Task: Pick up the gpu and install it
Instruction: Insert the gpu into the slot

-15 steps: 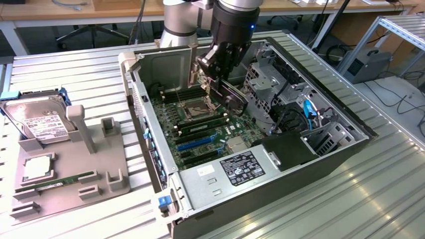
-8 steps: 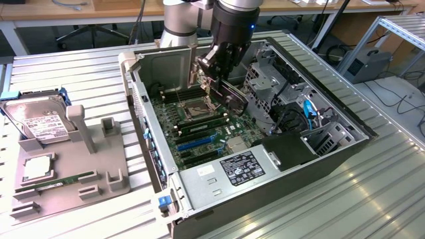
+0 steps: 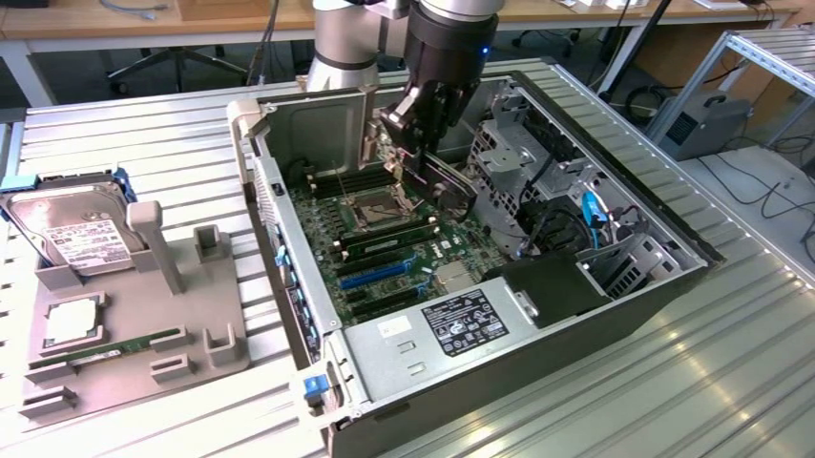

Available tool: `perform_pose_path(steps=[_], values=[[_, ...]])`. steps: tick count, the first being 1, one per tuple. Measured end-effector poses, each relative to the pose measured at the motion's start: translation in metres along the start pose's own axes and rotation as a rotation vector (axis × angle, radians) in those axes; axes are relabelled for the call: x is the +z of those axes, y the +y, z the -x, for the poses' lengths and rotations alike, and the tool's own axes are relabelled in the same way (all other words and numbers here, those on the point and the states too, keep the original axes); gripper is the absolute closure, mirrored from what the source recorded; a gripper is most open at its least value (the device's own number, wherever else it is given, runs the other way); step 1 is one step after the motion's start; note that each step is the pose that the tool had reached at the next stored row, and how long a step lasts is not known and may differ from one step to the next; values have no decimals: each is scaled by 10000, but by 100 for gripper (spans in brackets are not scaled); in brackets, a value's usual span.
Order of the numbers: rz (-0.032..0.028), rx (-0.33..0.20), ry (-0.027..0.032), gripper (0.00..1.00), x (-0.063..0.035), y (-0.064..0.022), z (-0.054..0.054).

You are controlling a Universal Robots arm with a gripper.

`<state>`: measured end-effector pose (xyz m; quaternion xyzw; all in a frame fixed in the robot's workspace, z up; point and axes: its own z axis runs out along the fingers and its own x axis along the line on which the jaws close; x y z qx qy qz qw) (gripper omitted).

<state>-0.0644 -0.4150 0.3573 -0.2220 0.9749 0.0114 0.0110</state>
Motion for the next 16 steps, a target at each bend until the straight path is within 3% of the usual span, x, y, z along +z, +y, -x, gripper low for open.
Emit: perform_pose_path(steps=[16], values=[[18, -678, 12, 73, 0, 0, 0]])
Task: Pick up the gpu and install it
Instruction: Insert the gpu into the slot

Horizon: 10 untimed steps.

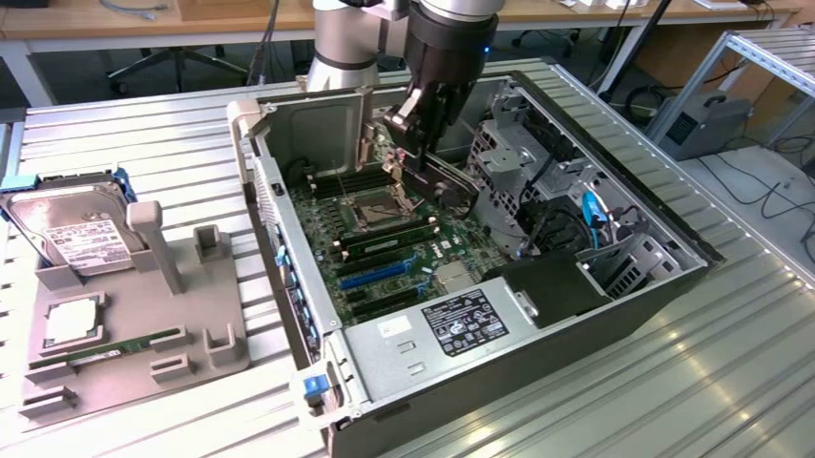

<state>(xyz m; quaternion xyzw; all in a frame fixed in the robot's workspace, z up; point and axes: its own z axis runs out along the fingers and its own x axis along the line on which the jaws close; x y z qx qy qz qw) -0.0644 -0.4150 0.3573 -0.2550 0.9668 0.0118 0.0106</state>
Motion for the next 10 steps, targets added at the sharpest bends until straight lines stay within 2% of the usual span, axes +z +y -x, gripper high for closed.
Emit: perform_pose_path(steps=[10], values=[[7, -256, 5, 73, 0, 0, 0]])
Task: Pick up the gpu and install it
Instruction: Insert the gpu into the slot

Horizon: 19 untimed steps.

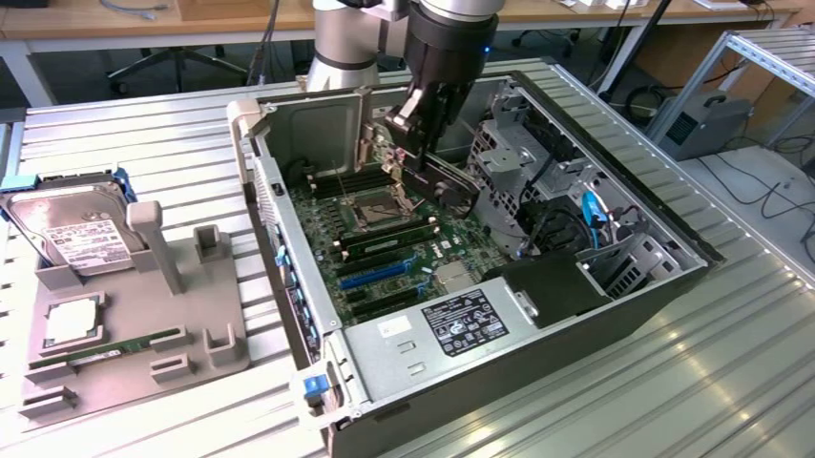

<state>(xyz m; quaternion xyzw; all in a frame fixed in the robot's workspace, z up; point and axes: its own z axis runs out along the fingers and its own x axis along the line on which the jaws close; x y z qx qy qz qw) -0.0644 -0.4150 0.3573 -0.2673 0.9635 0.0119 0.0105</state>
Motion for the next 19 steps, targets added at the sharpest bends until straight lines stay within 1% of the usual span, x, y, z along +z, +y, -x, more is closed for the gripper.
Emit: perform_pose_path(steps=[19], values=[[12, -449, 8, 73, 0, 0, 0]])
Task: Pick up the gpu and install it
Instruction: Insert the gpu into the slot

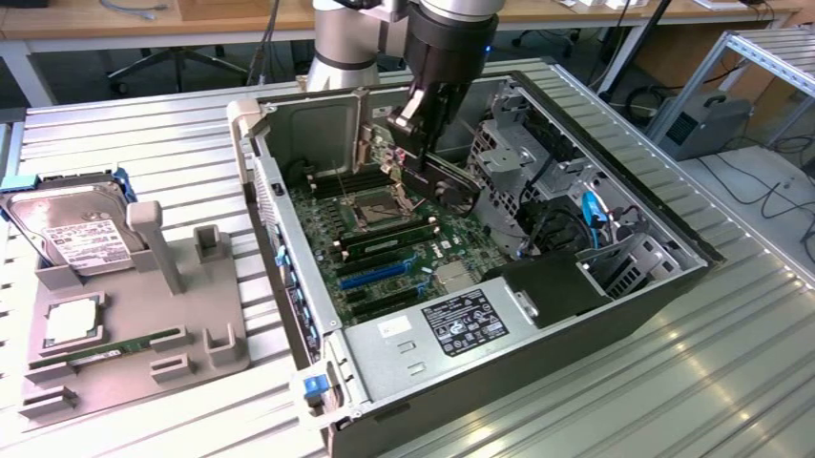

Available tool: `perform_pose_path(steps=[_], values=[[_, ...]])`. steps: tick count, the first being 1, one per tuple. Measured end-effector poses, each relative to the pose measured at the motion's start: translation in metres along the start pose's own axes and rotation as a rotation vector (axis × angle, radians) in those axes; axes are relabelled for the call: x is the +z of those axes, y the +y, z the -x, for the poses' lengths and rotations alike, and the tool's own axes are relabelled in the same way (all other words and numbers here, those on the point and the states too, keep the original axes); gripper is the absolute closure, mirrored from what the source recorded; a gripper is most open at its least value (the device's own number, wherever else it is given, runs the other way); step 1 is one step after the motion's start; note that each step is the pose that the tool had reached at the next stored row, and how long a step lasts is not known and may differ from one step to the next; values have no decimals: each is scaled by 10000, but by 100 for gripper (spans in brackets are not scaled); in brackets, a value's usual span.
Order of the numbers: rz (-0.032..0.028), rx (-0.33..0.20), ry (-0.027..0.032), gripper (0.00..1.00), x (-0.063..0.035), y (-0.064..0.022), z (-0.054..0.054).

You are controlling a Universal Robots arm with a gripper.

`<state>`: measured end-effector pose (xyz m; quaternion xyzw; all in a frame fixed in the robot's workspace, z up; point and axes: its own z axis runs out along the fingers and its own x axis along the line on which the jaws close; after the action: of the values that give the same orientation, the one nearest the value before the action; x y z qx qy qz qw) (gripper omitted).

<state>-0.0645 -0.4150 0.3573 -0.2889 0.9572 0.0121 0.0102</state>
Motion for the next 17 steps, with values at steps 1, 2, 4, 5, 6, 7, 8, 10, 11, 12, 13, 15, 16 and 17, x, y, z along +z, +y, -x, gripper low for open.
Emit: perform_pose_path(steps=[1, 2, 4, 5, 6, 7, 8, 10, 11, 12, 13, 15, 16, 17], values=[[0, -21, 0, 73, 0, 0, 0], [1, -43, 0, 73, 0, 0, 0], [3, -85, 0, 73, 0, 0, 0], [3, -105, 1, 73, 0, 0, 0], [3, -133, 2, 73, 0, 0, 0], [4, -155, 2, 73, 0, 0, 0], [5, -188, 2, 73, 0, 0, 0], [7, -239, 3, 73, 0, 0, 0], [7, -263, 4, 73, 0, 0, 0], [8, -285, 4, 73, 0, 0, 0], [9, -324, 5, 73, 0, 0, 0], [10, -385, 6, 73, 0, 0, 0], [11, -404, 6, 73, 0, 0, 0], [12, -442, 7, 73, 0, 0, 0]])
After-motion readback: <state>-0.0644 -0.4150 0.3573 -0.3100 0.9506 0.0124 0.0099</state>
